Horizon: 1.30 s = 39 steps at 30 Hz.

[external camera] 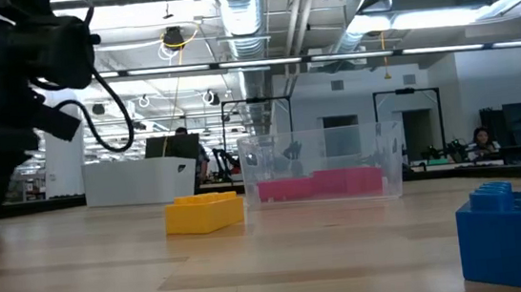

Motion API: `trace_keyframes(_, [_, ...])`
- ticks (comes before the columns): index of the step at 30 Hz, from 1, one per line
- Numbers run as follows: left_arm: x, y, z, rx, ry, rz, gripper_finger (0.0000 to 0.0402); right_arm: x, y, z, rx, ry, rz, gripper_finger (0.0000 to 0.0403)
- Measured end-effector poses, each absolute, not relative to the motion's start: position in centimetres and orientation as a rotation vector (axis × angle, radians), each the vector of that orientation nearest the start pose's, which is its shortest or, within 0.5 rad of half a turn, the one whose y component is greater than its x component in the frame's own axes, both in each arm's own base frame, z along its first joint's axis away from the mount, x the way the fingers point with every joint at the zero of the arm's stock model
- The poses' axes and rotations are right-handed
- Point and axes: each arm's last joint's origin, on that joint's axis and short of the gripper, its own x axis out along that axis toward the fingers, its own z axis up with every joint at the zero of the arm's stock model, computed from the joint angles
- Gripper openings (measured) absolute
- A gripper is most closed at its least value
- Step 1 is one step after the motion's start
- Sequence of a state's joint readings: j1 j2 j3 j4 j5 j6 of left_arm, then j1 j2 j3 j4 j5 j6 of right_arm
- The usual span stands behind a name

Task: Sort & place blocks by color
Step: Put the red game piece into the transparent bin

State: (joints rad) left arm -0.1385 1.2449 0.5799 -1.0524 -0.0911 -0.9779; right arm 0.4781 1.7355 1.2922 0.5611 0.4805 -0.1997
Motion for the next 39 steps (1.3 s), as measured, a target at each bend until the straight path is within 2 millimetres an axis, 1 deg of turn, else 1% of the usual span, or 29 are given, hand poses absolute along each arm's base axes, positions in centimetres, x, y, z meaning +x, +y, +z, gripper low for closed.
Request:
trace_keyframes(3, [15.4, -1.8, 15.3, -0.527, 1.503, 0.762, 0.0234, 36.4, 17.4, 32.4, -0.148, -0.1, -0.012, 0.0067])
trace_keyframes(8, [15.1, -1.8, 15.4, -0.528, 1.538, 0.763, 0.0234, 36.5, 17.2, 32.3, -0.153, -0.097, -0.015, 0.0067])
trace_keyframes(11, [15.2, -1.8, 15.4, -0.498, 1.535, 0.74, 0.0234, 36.6, 17.0, 32.3, -0.152, -0.096, -0.021, 0.0067])
trace_keyframes(15, [15.7, -2.0, 16.1, -0.45, 1.524, 0.711, 0.0234, 36.6, 17.0, 32.3, -0.152, -0.096, -0.022, 0.0067])
trace_keyframes(20, [15.3, -1.8, 17.4, -0.412, 1.607, 0.724, 0.0233, 36.6, 17.0, 32.4, -0.147, -0.099, -0.021, 0.0067])
trace_keyframes(23, [15.5, -1.6, 17.2, -0.433, 1.642, 0.684, 0.0227, 36.6, 17.0, 32.4, -0.143, -0.104, -0.022, 0.0067])
trace_keyframes(25, [15.8, -1.5, 16.7, -0.431, 1.695, 0.677, 0.0217, 36.6, 17.0, 32.4, -0.137, -0.104, -0.021, 0.0067])
trace_keyframes(28, [16.2, -1.4, 15.7, -0.363, 1.775, 0.668, 0.0199, 36.6, 17.0, 32.4, -0.137, -0.104, -0.021, 0.0067])
trace_keyframes(32, [17.6, -1.5, 15.1, -0.25, 1.851, 0.605, 0.0179, 36.6, 17.0, 32.4, -0.137, -0.104, -0.021, 0.0067])
trace_keyframes(36, [19.2, -1.6, 15.4, -0.124, 1.949, 0.535, 0.0168, 36.6, 17.0, 32.4, -0.139, -0.1, -0.021, 0.0067])
trace_keyframes(39, [19.6, -1.7, 15.7, -0.024, 2.06, 0.453, 0.0167, 36.6, 17.0, 32.3, -0.141, -0.097, -0.021, 0.0067])
